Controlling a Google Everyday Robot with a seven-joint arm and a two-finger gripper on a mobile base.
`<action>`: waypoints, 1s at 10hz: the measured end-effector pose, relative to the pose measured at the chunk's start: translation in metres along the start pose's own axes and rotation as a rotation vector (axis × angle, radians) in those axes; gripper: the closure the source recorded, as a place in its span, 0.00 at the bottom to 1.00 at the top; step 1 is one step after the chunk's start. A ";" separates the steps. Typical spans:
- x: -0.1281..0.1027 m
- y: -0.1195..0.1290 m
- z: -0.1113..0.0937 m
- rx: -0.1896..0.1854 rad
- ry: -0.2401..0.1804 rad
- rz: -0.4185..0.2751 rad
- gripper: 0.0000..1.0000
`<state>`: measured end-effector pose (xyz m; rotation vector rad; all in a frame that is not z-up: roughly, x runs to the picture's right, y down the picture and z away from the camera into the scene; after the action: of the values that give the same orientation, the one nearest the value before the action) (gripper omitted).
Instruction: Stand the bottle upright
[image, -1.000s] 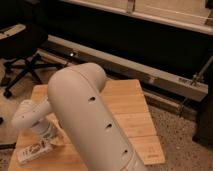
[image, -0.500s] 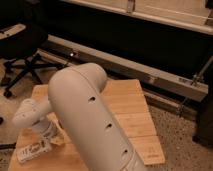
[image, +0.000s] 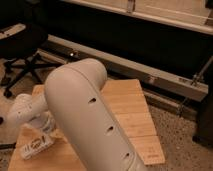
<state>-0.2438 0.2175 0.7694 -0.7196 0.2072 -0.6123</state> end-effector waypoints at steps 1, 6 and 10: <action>0.008 -0.001 -0.005 0.007 0.024 0.006 0.68; 0.031 -0.003 -0.017 0.020 0.094 0.029 0.68; 0.042 -0.007 -0.023 0.022 0.089 0.061 0.68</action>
<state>-0.2218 0.1757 0.7579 -0.6627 0.3031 -0.5881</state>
